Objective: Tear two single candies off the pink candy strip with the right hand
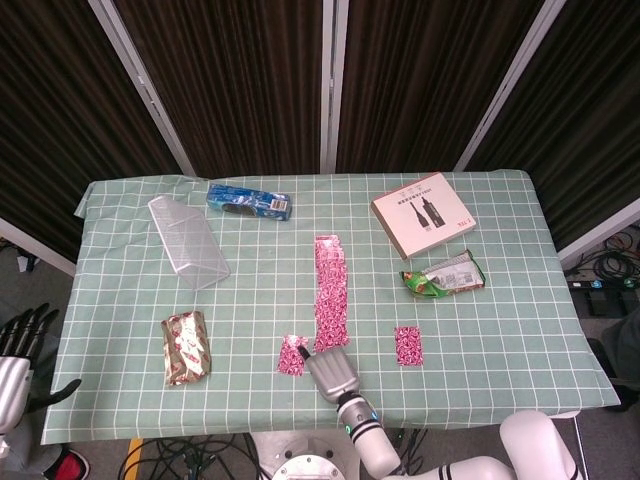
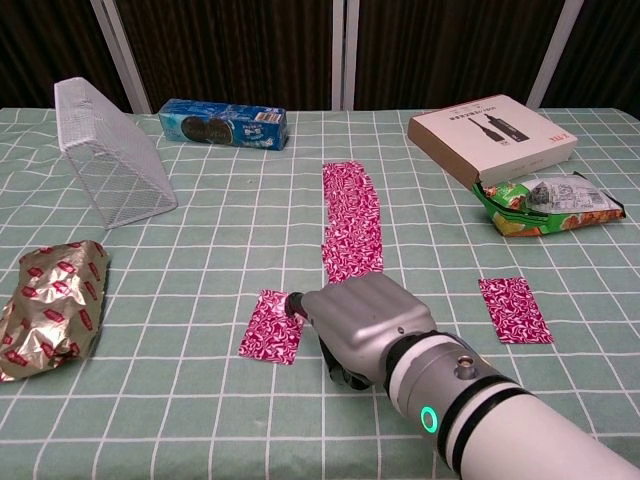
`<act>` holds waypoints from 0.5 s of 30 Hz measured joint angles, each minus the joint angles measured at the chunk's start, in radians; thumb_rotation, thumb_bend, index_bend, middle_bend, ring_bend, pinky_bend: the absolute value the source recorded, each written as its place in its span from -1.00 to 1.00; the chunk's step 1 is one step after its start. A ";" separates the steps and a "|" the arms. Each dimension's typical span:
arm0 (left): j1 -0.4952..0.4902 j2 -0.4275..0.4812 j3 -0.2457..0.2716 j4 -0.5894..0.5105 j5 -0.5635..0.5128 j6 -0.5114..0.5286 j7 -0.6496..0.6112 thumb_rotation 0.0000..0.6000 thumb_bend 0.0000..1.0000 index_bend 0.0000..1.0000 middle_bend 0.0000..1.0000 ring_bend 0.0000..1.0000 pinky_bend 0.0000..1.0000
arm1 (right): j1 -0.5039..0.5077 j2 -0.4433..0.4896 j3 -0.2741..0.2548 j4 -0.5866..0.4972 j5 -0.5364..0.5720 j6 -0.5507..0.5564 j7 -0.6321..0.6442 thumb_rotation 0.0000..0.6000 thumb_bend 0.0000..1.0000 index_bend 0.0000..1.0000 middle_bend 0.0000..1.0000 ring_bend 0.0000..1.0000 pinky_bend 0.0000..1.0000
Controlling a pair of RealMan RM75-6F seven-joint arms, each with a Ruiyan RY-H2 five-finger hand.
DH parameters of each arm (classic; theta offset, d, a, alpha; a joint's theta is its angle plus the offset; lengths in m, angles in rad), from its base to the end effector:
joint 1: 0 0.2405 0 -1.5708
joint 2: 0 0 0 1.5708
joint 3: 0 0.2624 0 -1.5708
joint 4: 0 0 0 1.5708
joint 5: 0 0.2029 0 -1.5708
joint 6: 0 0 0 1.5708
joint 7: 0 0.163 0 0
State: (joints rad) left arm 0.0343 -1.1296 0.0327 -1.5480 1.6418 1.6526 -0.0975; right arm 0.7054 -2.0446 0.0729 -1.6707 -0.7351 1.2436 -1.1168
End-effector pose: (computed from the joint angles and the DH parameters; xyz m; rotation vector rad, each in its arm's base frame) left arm -0.3192 0.1449 0.1732 -1.3789 -0.8996 -0.9814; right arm -0.0689 -0.2197 -0.1484 2.0786 -0.9765 0.6022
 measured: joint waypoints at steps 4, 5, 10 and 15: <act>0.001 0.001 0.000 0.003 -0.001 0.001 -0.003 0.94 -0.97 -0.90 -0.98 -1.00 -0.83 | 0.008 -0.012 0.006 0.008 0.006 -0.002 -0.004 1.00 1.00 -0.71 0.81 0.70 0.52; 0.002 0.001 0.000 0.005 -0.001 0.001 -0.005 0.94 -0.97 -0.90 -0.98 -1.00 -0.83 | 0.011 -0.016 0.009 0.010 0.009 -0.003 -0.006 1.00 1.00 -0.71 0.81 0.70 0.52; 0.003 0.000 0.000 0.007 0.000 0.001 -0.007 0.94 -0.97 -0.90 -0.98 -1.00 -0.83 | 0.021 -0.025 0.019 0.017 0.015 -0.005 -0.010 1.00 1.00 -0.71 0.81 0.70 0.52; 0.003 0.001 -0.001 0.004 0.003 0.004 -0.003 0.94 -0.97 -0.90 -0.98 -1.00 -0.83 | 0.019 -0.013 0.017 0.001 -0.021 0.011 0.004 1.00 1.00 -0.71 0.81 0.70 0.52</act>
State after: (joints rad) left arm 0.0372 -1.1282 0.0315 -1.5438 1.6446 1.6563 -0.1007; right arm 0.7245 -2.0577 0.0896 -1.6696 -0.7565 1.2550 -1.1128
